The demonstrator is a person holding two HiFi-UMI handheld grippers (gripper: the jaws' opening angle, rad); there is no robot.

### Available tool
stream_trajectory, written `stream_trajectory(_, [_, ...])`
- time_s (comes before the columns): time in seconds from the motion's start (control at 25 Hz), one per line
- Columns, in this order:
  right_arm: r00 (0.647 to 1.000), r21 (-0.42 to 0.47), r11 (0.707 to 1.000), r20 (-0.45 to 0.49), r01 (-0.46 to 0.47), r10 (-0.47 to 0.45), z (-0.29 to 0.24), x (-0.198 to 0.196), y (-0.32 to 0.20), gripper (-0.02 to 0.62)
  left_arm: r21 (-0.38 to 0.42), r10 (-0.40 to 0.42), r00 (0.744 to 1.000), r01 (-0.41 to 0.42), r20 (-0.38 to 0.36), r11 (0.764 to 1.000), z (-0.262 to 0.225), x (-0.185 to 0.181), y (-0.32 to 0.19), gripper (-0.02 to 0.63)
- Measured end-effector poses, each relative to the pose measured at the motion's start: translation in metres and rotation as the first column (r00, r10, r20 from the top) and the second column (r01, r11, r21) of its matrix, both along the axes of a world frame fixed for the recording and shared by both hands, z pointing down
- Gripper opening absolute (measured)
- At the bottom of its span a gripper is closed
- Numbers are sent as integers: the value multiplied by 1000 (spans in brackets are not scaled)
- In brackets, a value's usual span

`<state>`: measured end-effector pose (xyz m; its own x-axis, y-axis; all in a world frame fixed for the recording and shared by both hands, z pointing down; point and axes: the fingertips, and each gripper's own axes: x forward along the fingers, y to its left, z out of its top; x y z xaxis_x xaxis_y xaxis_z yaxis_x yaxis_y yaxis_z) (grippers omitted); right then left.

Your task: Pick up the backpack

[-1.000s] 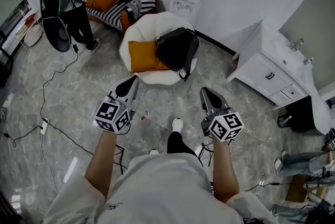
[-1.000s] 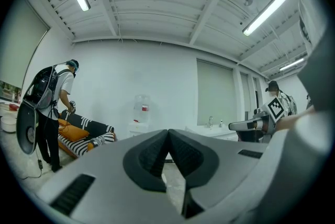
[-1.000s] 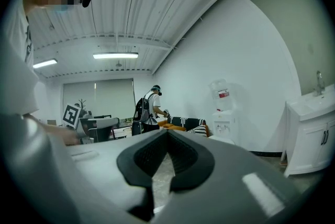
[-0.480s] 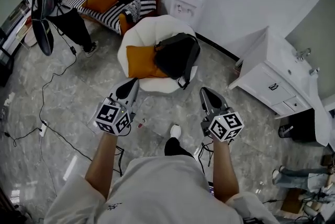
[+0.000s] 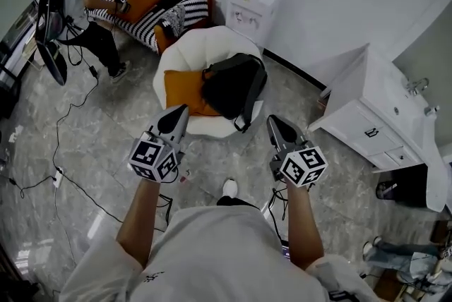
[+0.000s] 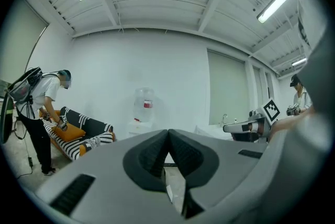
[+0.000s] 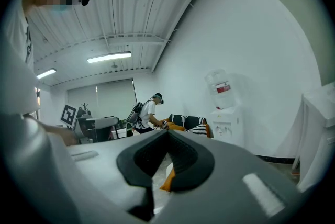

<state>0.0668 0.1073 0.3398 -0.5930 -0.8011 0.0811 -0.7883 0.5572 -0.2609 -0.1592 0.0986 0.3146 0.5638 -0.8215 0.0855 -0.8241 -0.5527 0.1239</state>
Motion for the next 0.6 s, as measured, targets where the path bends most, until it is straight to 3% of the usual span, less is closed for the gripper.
stream_trajectory(0.32, [999,-26,999,2,35,-35,12,37,-58,3,-16,-20,1000,20,7,1000,8,38,-55,-3])
stream_trajectory(0.6, [998,-43,997,-4,59,-59,19,46,-91,2,-57,-13,1000,14,26,998,22,52,-82,-3])
